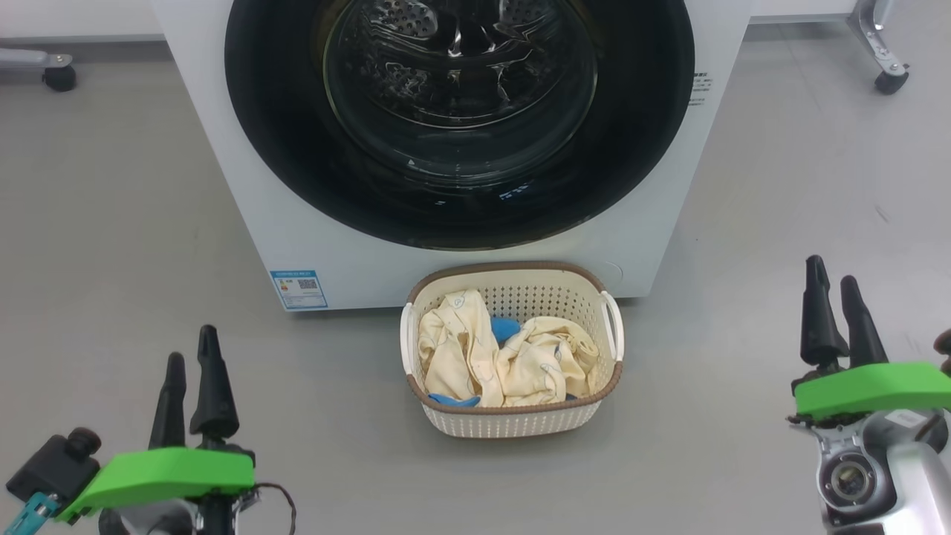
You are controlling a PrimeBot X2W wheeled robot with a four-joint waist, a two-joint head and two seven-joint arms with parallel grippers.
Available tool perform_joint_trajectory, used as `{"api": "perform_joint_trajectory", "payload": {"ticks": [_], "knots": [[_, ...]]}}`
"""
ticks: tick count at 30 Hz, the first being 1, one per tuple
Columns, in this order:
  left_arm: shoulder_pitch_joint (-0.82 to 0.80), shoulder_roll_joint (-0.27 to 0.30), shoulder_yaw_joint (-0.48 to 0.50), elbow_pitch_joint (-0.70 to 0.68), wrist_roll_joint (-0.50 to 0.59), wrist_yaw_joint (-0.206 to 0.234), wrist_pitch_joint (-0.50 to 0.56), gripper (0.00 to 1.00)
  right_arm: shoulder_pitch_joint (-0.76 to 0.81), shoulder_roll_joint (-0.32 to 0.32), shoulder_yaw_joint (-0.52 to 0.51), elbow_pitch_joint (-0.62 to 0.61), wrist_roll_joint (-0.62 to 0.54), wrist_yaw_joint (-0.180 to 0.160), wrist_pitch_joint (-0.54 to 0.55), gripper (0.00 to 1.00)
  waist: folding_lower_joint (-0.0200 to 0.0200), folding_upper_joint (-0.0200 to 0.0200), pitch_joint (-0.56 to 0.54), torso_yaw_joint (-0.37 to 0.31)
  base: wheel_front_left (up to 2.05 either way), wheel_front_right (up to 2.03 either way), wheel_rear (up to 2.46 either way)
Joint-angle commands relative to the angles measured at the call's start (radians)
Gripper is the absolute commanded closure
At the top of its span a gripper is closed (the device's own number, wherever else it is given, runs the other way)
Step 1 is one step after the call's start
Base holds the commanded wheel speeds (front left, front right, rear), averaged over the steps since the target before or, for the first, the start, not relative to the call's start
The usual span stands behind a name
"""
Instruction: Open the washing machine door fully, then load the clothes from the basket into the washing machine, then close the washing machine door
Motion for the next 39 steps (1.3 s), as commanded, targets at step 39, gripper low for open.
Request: {"api": "perform_joint_trajectory", "payload": {"ticks": [39], "knots": [[-0.083,0.054,-0.103,0.172,0.556,-0.007,-0.111,0.00,-0.117,-0.027,0.090,0.132,-0.460,-0.003,-0.112,0.00,-0.0001,-0.0001,-0.004,-0.001,0.00,0.00,0.00]]}}
